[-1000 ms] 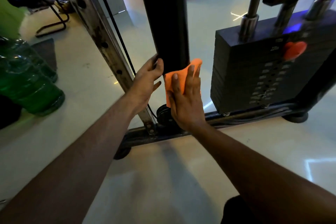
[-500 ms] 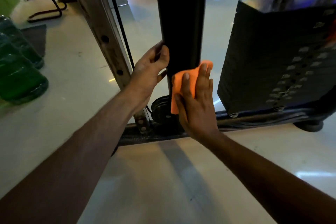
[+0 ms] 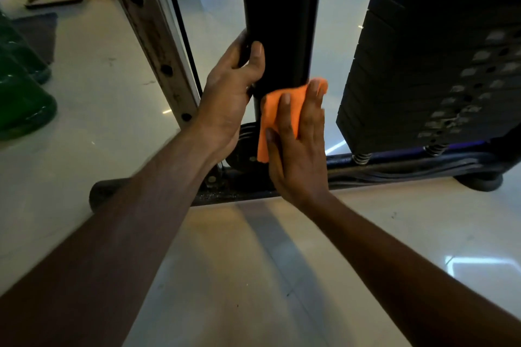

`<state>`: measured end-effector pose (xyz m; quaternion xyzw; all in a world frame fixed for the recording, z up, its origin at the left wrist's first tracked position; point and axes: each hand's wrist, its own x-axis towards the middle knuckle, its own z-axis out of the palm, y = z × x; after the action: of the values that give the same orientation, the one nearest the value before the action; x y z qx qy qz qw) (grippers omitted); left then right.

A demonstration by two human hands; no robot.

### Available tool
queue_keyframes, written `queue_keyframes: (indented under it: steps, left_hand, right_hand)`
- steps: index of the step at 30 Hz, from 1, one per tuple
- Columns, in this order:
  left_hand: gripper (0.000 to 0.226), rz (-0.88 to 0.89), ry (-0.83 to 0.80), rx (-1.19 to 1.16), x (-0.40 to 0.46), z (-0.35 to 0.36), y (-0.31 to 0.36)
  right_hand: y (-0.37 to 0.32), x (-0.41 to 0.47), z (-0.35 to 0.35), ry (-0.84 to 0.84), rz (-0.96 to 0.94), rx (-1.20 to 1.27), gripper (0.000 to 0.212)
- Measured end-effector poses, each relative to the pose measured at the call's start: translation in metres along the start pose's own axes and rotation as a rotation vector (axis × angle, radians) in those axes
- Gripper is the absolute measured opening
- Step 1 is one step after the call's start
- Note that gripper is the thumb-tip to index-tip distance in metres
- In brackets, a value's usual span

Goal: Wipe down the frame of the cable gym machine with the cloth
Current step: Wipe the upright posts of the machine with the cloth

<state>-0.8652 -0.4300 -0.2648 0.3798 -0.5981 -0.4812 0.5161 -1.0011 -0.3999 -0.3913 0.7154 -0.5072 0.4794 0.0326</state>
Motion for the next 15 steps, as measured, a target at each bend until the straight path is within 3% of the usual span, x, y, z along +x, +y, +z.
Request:
queue_keyframes:
  steps: [3, 9, 15]
  left_hand:
    - [0.050, 0.025, -0.011, 0.013, -0.002, -0.001, -0.001]
    - [0.049, 0.007, 0.004, 0.045, -0.010, -0.002, -0.019]
    - [0.048, -0.055, 0.003, 0.083, -0.022, -0.009, -0.033]
  right_hand:
    - [-0.002, 0.011, 0.004, 0.055, -0.002, 0.015, 0.070]
    - [0.026, -0.047, 0.015, -0.116, -0.013, -0.071, 0.078]
    - [0.003, -0.006, 0.015, 0.077, 0.007, 0.021, 0.073]
